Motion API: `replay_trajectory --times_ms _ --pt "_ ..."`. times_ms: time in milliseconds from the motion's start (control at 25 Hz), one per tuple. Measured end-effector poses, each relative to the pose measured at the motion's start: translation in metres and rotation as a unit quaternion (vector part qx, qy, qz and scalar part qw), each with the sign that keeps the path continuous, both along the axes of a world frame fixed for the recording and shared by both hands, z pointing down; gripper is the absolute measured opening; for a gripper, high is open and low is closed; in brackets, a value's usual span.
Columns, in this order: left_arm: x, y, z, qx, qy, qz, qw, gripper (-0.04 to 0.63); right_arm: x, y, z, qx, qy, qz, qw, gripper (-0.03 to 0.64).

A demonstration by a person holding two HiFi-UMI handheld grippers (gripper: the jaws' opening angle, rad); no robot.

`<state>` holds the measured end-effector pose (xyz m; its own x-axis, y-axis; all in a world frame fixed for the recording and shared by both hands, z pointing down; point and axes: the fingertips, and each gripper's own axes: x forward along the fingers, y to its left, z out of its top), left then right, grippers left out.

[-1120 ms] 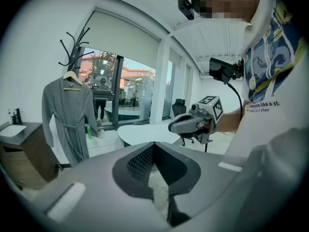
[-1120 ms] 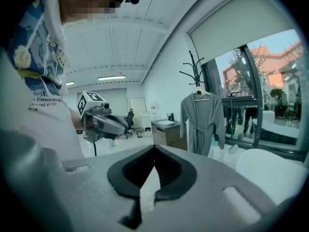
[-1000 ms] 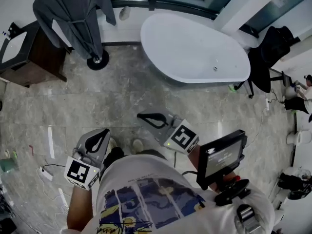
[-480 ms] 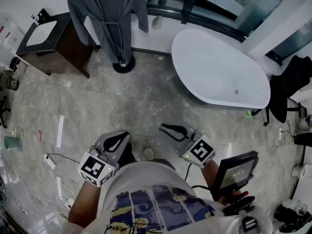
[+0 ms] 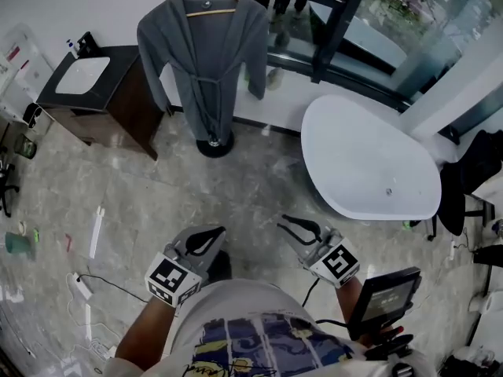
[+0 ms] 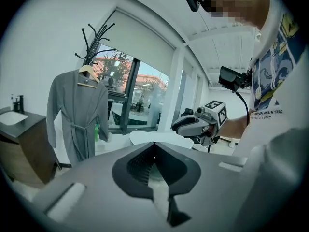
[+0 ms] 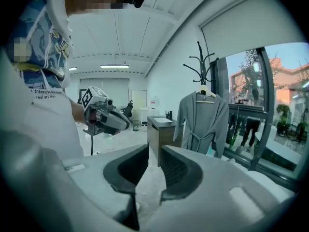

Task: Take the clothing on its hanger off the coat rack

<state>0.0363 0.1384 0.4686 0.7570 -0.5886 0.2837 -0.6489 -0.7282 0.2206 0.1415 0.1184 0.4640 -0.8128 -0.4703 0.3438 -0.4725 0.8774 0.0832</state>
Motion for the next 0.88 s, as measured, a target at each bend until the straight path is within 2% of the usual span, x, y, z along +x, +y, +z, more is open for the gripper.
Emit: replay_trajectory --times_ms 200,440,600,880 --pt "-0.040 -0.074 -0.023 0.045 -0.007 0.010 0.9989 0.005 -0.027 -0.087 -0.017 0.014 0.017 0.026 0.999 0.080" --pt "-0.101 -0.134 -0.023 0.045 -0.013 0.000 0.9989 0.011 -0.067 -0.190 -0.038 0.064 0.048 0.040 0.996 0.103" --pt "-0.114 -0.163 -0.030 0.056 -0.014 -0.009 0.9983 0.014 -0.080 -0.251 -0.050 0.097 0.061 0.036 0.993 0.109" --pt "-0.134 -0.230 -0.033 0.060 -0.014 -0.057 0.9965 0.015 -0.092 -0.380 -0.084 0.138 0.075 0.019 0.987 0.144"
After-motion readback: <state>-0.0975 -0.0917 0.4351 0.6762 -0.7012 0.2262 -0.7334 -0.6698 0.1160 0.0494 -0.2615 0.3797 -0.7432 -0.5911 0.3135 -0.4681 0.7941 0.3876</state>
